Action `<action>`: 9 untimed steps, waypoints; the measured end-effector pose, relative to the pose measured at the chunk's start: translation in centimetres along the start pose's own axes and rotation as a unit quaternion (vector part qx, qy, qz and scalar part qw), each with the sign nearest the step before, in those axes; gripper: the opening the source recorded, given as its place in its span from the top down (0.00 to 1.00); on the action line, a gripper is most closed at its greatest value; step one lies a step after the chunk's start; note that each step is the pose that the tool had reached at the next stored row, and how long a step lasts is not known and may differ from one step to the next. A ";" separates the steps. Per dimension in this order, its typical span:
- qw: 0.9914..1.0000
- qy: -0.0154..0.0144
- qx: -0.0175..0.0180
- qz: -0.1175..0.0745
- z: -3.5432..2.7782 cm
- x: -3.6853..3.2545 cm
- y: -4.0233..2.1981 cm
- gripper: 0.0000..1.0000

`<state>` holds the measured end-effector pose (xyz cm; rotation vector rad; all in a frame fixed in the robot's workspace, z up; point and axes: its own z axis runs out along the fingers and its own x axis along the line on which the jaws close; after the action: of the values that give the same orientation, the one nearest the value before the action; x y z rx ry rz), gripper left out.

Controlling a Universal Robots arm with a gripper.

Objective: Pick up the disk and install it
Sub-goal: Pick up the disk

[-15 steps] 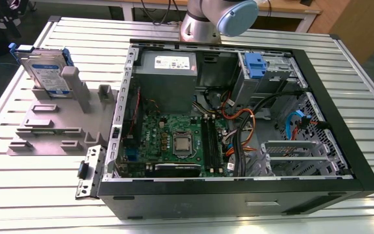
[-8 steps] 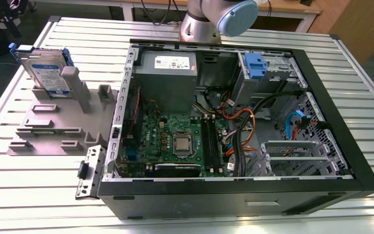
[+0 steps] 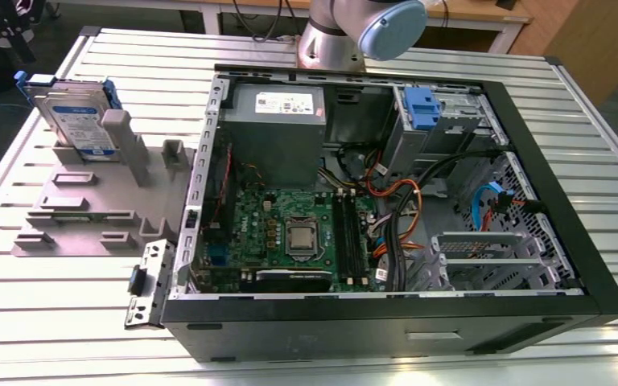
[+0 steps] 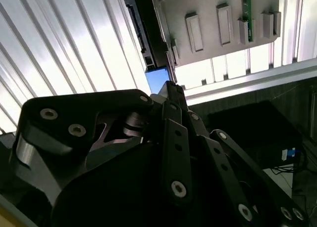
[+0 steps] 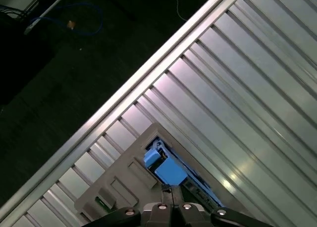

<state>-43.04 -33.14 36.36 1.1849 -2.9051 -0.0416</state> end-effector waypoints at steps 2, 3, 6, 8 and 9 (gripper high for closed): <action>1.000 0.000 0.000 -0.008 0.00 0.00 0.00 0.89; 1.000 0.000 0.000 -0.012 0.00 0.00 0.00 0.89; 1.000 0.001 0.000 -0.024 0.00 0.00 0.00 0.89; 0.999 0.001 0.000 -0.032 0.00 0.00 0.00 0.89; 0.999 0.001 0.000 -0.036 0.00 0.00 0.00 0.89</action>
<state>-43.04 -33.14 36.37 1.2870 -2.8602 -0.0413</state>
